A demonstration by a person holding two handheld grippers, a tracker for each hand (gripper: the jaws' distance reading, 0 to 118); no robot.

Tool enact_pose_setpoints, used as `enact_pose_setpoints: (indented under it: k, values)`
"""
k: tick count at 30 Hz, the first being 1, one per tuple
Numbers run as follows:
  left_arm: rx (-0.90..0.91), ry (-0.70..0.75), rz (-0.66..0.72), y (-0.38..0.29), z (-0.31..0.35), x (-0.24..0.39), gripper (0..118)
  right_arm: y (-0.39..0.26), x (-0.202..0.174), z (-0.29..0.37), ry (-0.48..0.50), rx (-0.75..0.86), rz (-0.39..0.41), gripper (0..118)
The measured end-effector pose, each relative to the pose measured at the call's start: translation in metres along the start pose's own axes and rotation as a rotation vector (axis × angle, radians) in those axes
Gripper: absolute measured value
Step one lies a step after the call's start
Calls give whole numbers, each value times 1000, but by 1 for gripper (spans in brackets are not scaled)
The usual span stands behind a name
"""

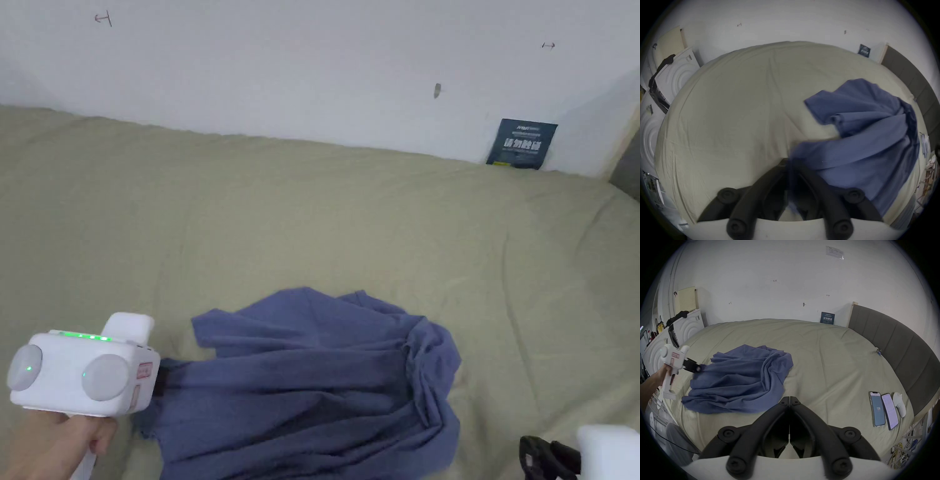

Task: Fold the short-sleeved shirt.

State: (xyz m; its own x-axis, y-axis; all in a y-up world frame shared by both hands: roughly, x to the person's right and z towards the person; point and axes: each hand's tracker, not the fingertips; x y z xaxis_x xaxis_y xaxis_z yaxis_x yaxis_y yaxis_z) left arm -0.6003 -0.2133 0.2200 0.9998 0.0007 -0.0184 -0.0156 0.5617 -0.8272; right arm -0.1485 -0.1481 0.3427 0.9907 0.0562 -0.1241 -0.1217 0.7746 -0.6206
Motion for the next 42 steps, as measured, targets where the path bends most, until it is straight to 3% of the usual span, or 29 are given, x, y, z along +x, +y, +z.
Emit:
enact_pose_setpoints:
  k: [7, 13, 14, 15, 16, 17, 18, 24, 26, 27, 28, 29, 30, 32, 35, 38, 42]
  values:
    - [-34, -16, 16, -15, 8, 2, 0, 16, 12, -21, -13, -8, -4, 1]
    - [-40, -19, 10, -20, -2, 3, 0, 66, 35, -94, 57, -82, -91, 1]
    - [-38, -22, 15, -22, -3, 3, 0, 75, 37, -112, 56, -118, -100, 9]
    - [-39, -25, 19, -19, -3, 2, 0, 85, 38, -131, 34, -157, -97, 50]
    - [-36, -26, 21, -20, -3, 1, 0, 94, 42, -153, 75, -212, -97, 94]
    - [-34, -28, 24, -21, -3, 1, 0, 98, 47, -175, 87, -258, -105, 117]
    - [-32, -30, 25, -21, -3, 1, 0, 104, 45, -185, 68, -238, -94, 118]
    - [-22, -25, 13, -22, -14, -3, 0, 118, 21, -235, 131, -344, -24, 118]
    - [-18, -21, 11, -22, -14, -3, 0, 111, 12, -245, 82, -385, 51, 112]
    - [-16, -21, 7, -22, -15, -4, 0, 109, 10, -249, 68, -392, 90, 77]
    - [-16, -22, 7, -22, -16, -5, 0, 108, 9, -249, 63, -389, 92, 20]
    - [-16, -25, 9, -21, -17, -6, 0, 106, 9, -248, 64, -385, 84, 5]
    - [-19, -28, 10, -20, -17, -7, 0, 105, 10, -240, 88, -368, 48, 5]
    - [-26, -30, 10, -19, -17, -8, 0, 108, 11, -228, 137, -363, 63, 4]
    - [-43, -25, 10, -15, -10, -8, 0, 112, 23, -206, 139, -318, 105, 4]
    - [-32, 0, 15, -13, 11, -15, 0, 125, 40, -155, 163, -252, 47, 4]
    - [49, 51, 59, -2, 65, -39, 0, 141, 66, -92, 162, -164, 48, 4]
